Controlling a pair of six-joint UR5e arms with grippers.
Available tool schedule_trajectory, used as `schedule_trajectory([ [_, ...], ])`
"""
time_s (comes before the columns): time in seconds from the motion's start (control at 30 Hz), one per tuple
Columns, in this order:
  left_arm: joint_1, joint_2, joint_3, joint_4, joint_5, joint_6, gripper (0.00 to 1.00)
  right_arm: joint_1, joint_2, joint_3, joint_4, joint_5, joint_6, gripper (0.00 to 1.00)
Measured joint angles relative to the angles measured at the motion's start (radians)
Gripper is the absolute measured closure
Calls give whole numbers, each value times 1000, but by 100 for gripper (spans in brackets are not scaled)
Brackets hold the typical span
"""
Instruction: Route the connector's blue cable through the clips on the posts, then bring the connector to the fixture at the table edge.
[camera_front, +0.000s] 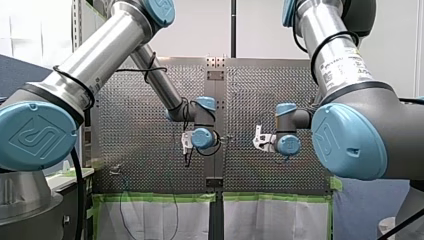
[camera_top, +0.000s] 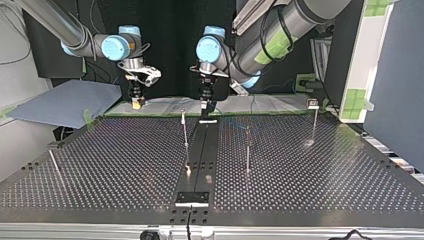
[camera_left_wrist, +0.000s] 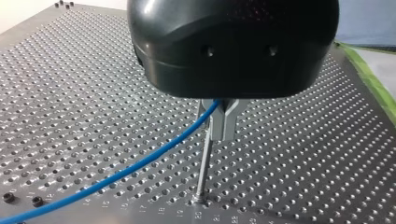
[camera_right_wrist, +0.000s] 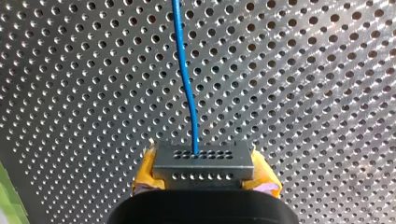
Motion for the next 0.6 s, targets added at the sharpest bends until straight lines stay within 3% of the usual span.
schedule_trajectory([
  [0.6, 9, -2, 10, -5, 34, -10, 100, -27, 4, -17, 12, -11, 0, 100],
])
